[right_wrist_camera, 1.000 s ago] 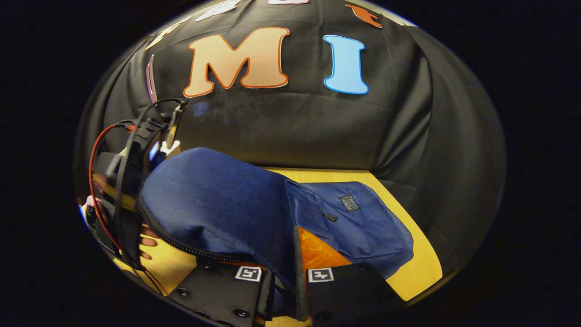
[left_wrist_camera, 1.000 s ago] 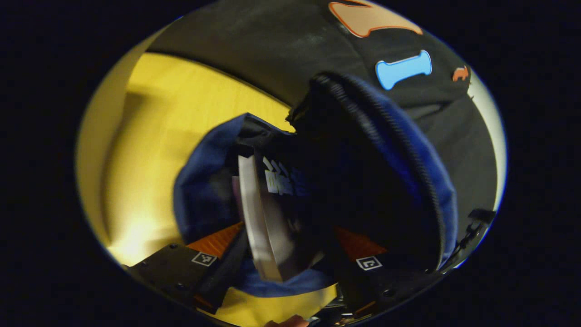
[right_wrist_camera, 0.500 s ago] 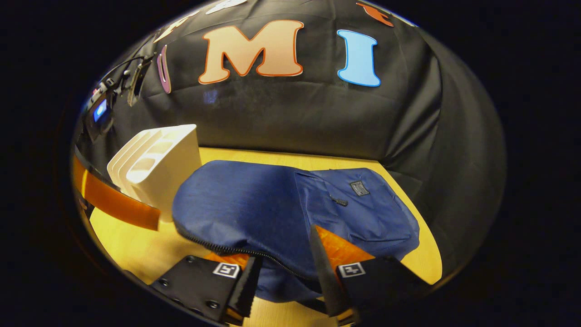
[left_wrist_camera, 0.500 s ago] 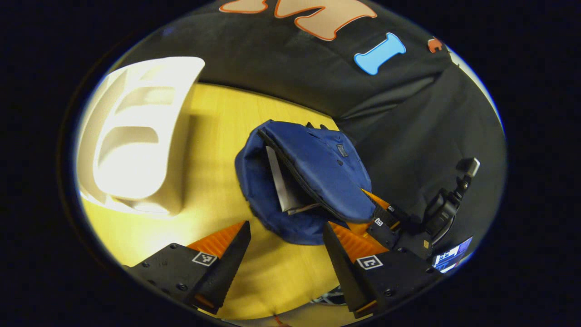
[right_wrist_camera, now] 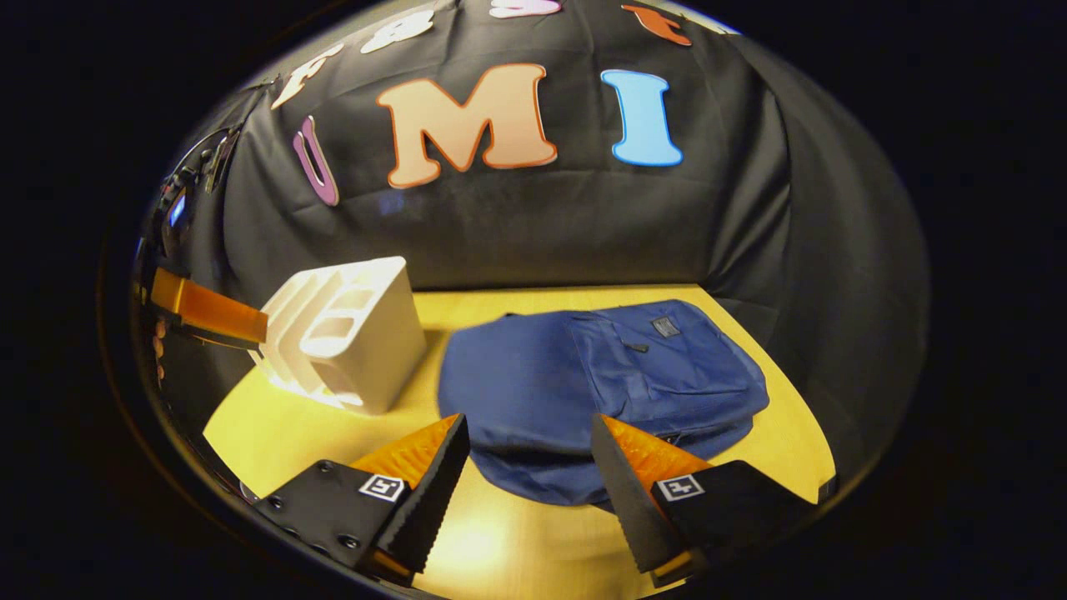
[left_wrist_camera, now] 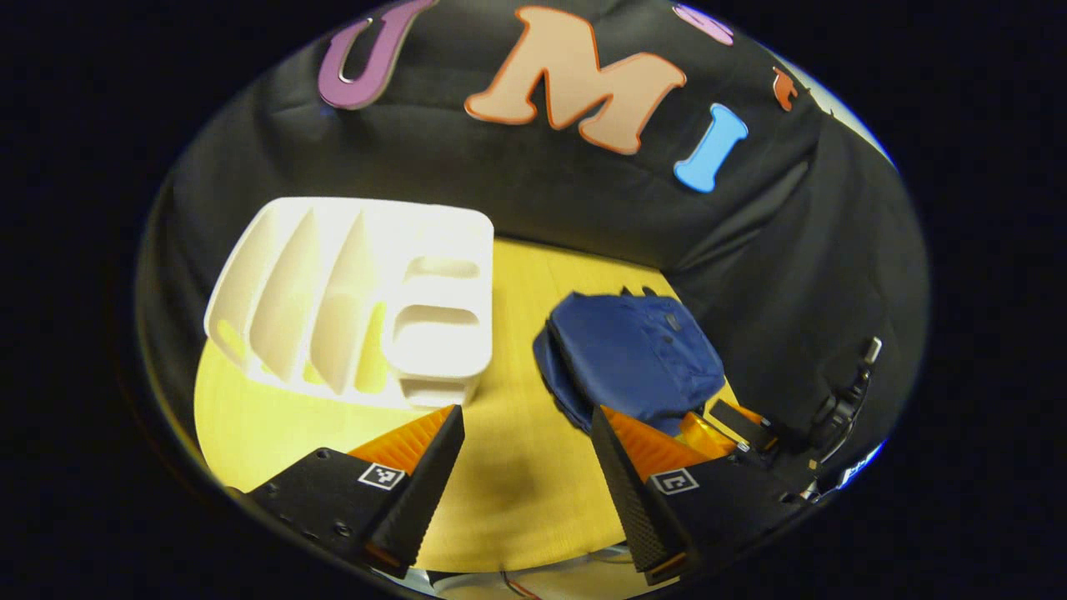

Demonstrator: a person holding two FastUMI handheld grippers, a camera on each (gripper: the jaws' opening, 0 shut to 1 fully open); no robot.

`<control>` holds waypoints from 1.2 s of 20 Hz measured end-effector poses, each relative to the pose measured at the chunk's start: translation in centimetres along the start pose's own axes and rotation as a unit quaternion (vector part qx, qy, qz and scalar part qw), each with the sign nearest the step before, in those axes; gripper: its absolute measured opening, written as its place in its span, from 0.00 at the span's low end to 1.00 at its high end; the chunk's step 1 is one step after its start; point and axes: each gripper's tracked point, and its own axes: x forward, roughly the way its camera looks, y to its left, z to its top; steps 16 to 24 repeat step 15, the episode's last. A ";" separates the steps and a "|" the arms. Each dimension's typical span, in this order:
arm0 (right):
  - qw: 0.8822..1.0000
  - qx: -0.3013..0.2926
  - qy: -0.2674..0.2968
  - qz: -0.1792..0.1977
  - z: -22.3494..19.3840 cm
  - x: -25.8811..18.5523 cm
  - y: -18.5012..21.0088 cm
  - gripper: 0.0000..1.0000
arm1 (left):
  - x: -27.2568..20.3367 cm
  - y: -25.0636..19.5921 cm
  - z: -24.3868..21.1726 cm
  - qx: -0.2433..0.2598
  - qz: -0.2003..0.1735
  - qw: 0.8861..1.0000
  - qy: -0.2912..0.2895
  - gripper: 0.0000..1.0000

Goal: Open the schoolbag, grab two books from the bookshelf and put them into the schoolbag.

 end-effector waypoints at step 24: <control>0.975 -0.019 -0.214 0.055 15.8 -4.8 9.1 0.92 | -9.2 10.6 10.8 0.030 0.196 0.949 -0.245 0.89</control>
